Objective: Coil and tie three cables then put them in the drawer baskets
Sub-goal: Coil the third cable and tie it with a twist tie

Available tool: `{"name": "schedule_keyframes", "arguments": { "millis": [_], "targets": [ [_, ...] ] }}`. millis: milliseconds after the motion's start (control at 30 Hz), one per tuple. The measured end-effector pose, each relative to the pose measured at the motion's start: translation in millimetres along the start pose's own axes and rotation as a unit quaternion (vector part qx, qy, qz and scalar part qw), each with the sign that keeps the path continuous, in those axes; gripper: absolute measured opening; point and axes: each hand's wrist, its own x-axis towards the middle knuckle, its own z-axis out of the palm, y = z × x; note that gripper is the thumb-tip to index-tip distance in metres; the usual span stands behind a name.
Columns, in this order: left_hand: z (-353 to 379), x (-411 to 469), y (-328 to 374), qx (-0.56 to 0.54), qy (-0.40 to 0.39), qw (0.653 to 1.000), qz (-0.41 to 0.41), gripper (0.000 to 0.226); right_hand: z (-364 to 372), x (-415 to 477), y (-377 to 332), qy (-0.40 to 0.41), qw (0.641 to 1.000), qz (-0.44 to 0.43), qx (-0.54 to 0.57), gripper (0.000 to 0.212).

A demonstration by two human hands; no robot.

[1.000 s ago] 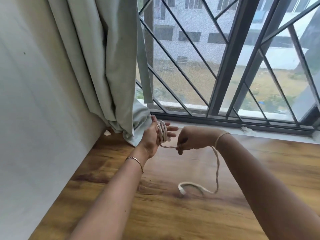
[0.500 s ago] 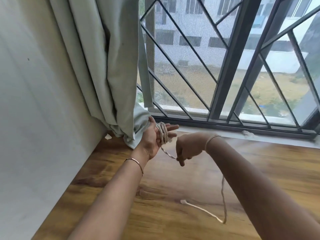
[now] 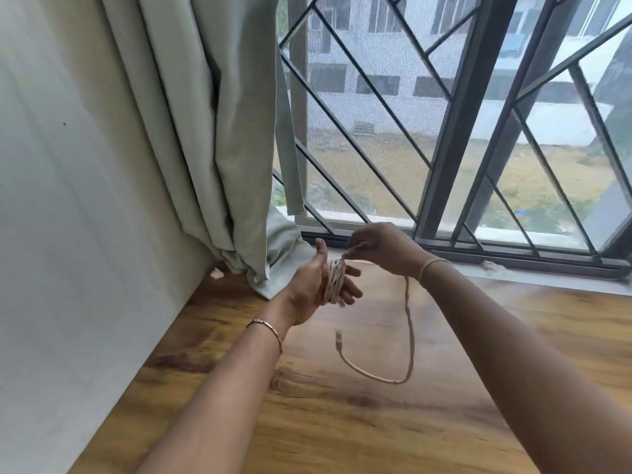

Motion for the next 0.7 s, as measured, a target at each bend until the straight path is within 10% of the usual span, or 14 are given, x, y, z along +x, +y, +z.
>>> {"name": "schedule_keyframes", "arguments": {
  "millis": [367, 700],
  "targets": [
    [11, 3, 6, -0.198, -0.018, 0.978, 0.058, 0.090, 37, -12, 13, 0.034, 0.974, 0.082, 0.207, 0.030],
    [4, 10, -1, -0.239, 0.112, 0.958, 0.110, 0.077, 68, -32, -7, -0.154, 0.969, 0.112, 0.155, 0.026]
  ]
}}
